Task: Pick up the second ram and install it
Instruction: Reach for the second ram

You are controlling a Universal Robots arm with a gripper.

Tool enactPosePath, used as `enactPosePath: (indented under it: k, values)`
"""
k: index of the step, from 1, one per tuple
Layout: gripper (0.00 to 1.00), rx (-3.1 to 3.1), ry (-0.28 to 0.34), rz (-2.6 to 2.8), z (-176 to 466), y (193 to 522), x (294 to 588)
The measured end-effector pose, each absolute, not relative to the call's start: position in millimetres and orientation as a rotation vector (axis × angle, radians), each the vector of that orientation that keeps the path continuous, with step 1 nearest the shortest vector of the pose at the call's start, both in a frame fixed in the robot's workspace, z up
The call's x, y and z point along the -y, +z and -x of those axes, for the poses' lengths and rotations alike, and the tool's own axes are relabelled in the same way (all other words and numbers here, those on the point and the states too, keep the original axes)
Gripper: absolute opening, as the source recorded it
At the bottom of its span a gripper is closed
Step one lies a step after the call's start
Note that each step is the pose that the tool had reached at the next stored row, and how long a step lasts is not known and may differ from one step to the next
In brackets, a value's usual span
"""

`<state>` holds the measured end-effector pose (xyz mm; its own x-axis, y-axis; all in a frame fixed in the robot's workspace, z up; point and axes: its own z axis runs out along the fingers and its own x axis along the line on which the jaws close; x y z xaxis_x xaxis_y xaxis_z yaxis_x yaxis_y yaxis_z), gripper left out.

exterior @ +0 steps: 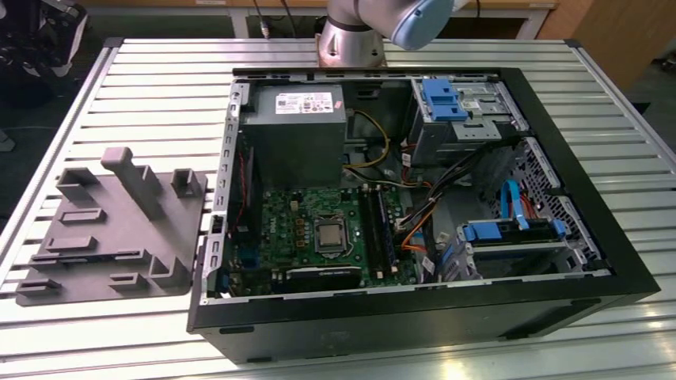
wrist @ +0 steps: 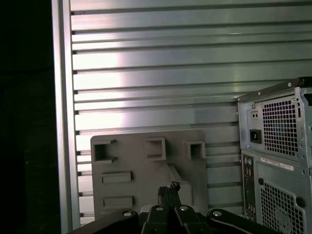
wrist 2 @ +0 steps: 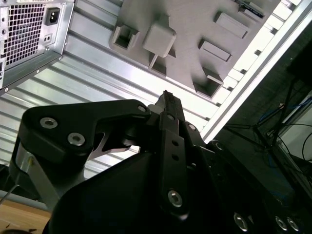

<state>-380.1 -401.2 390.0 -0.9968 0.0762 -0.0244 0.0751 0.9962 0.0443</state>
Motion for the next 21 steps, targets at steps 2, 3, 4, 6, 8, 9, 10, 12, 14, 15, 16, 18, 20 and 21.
enactPosePath:
  k: [2, 3, 4, 6, 8, 9, 10, 12, 14, 15, 16, 18, 20, 21]
  values:
    - [0.11, -3.112, 0.068, -0.118, 381, 390, 401]
    - [0.11, -3.112, 0.068, -0.118, 384, 390, 401]
    - [0.11, -3.113, 0.068, -0.118, 384, 390, 401]
    - [0.11, -3.113, 0.068, -0.118, 385, 390, 401]
    - [0.11, -3.113, 0.068, -0.118, 387, 390, 401]
    - [0.11, -3.112, 0.068, -0.118, 387, 390, 401]
    - [0.11, -3.112, 0.068, -0.118, 388, 390, 401]
    - [0.11, -3.112, 0.068, -0.118, 389, 390, 401]
    - [0.11, -3.112, 0.068, -0.118, 390, 390, 401]
    - [0.11, -3.112, 0.068, -0.118, 391, 390, 401]
    - [0.11, -3.113, 0.068, -0.118, 391, 390, 401]
    - [0.11, -3.112, 0.068, -0.118, 392, 389, 401]
    - [0.11, -3.112, 0.068, -0.118, 393, 389, 401]
    - [0.11, -3.112, 0.068, -0.118, 394, 389, 401]
